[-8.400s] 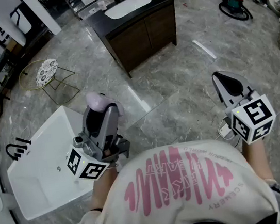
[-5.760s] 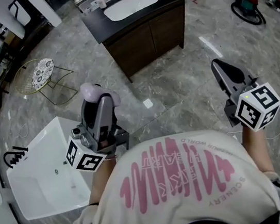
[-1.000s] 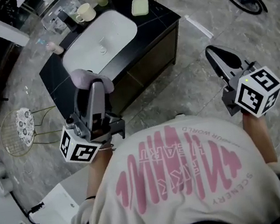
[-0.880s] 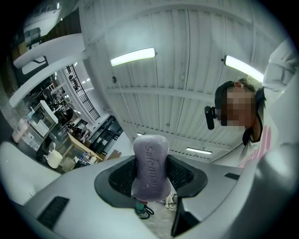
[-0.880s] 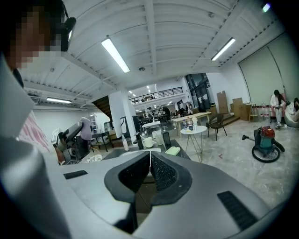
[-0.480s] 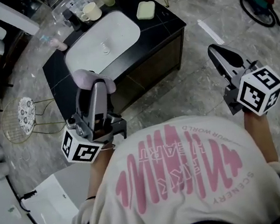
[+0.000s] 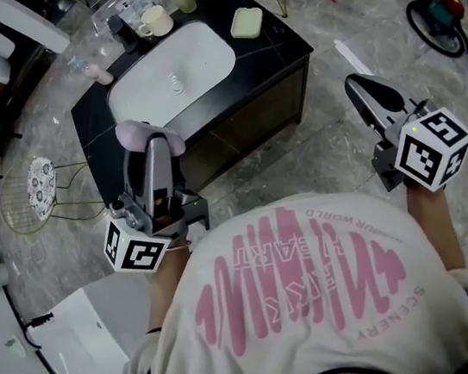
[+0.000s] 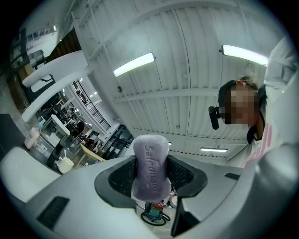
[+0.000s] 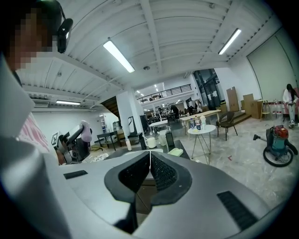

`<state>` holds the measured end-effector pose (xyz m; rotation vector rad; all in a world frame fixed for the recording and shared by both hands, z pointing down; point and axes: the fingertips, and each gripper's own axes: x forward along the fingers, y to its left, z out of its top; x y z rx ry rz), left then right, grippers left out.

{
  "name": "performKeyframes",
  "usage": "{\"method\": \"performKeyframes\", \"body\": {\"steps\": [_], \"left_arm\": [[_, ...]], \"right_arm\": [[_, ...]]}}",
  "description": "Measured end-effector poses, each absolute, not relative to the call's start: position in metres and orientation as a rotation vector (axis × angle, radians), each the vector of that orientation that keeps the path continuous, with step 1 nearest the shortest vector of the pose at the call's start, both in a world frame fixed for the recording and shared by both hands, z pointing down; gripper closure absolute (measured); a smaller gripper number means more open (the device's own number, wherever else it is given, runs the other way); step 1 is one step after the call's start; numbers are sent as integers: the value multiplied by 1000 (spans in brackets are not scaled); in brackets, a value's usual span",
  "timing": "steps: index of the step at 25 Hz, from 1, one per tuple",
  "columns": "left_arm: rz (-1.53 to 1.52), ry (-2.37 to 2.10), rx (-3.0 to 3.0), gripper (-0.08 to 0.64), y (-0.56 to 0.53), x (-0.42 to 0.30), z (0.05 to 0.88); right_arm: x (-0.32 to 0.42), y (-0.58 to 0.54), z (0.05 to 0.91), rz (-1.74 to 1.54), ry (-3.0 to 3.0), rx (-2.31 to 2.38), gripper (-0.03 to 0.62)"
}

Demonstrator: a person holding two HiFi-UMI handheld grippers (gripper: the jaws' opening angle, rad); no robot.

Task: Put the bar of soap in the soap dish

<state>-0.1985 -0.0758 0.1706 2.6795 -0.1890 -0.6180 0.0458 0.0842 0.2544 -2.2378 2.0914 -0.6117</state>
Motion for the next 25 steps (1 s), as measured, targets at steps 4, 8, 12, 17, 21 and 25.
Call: {"method": "performKeyframes", "body": {"steps": [4,8,12,17,21,25], "left_arm": [[-609,-187,2684,356,-73,-193,169],[-596,-199,2702,356,-73,-192,168],[-569,-199,2700,356,-72,-188,171],[-551,-181,2686,356,-74,-180,176],[-550,-157,2687,356,-78,-165,175],[-556,-122,2687,356,-90,-143,174]], "right_arm": [[50,84,260,-624,2086,-2211,574],[47,81,263,-666,2083,-2206,574],[50,84,269,-686,2063,-2191,574],[54,88,274,-729,2020,-2213,574],[66,86,274,-693,2025,-2196,574],[88,81,272,-678,1982,-2212,574]]}}
